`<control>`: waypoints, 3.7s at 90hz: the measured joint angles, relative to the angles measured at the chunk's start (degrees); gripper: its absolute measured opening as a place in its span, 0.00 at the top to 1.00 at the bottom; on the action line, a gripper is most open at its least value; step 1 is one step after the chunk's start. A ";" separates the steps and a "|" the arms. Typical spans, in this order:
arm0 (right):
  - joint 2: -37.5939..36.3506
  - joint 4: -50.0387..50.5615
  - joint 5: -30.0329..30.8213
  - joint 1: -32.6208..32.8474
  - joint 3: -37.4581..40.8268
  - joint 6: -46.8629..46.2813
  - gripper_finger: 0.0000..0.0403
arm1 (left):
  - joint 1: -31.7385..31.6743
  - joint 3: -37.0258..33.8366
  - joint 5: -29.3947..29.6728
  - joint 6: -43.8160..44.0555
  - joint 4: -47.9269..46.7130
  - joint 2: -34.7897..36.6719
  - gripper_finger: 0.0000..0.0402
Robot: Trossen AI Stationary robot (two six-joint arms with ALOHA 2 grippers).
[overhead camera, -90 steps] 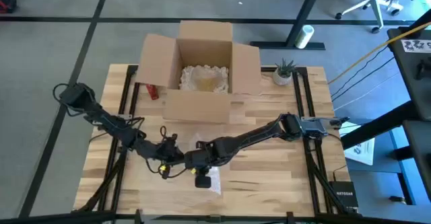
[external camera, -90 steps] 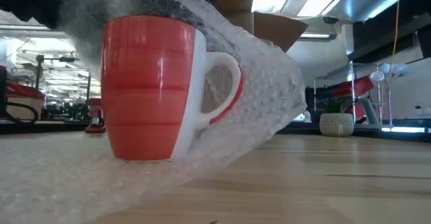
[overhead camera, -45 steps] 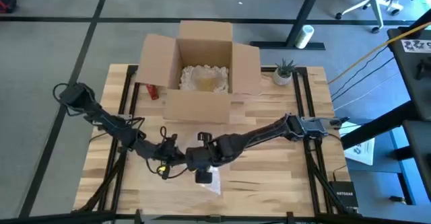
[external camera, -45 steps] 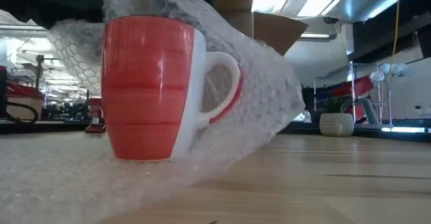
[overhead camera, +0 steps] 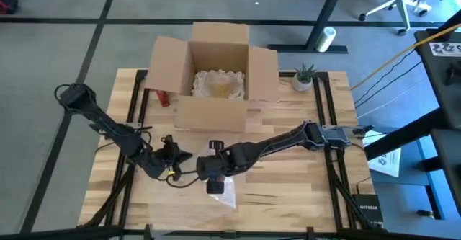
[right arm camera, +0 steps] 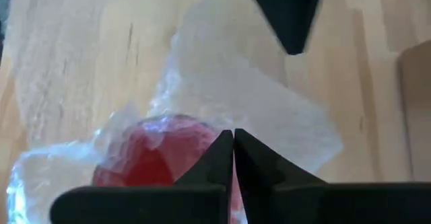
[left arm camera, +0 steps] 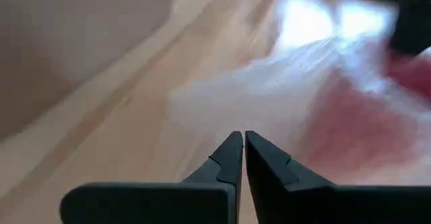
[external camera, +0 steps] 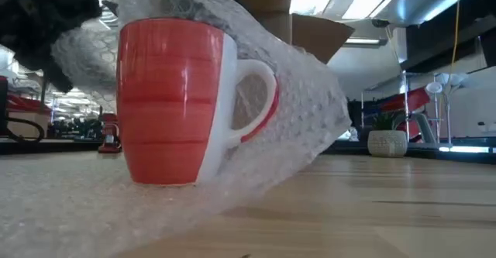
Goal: Wrap mug
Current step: Wrap the red mug with bubble wrap
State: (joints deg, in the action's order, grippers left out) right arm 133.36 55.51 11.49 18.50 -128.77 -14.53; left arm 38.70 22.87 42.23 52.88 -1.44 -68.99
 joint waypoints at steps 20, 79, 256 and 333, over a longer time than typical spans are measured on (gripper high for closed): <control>-0.02 -1.77 -1.25 -0.53 0.00 0.05 1.00 | 0.22 -0.04 -6.26 2.66 6.44 -4.74 1.00; -0.02 0.31 6.28 -0.52 0.00 0.02 1.00 | -1.95 0.04 -0.87 -20.65 35.07 -9.71 1.00; 1.70 4.34 -16.93 -0.08 -1.75 -3.10 1.00 | 1.38 0.48 -5.11 -21.81 41.61 -8.79 1.00; -0.32 1.66 -5.24 4.51 -5.38 -0.52 1.00 | -4.10 6.60 -10.20 -23.80 40.91 -17.82 1.00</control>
State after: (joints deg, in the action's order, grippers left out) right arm 133.04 57.17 6.24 23.00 -134.15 -15.05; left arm 34.60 29.47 32.03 29.08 39.48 -86.81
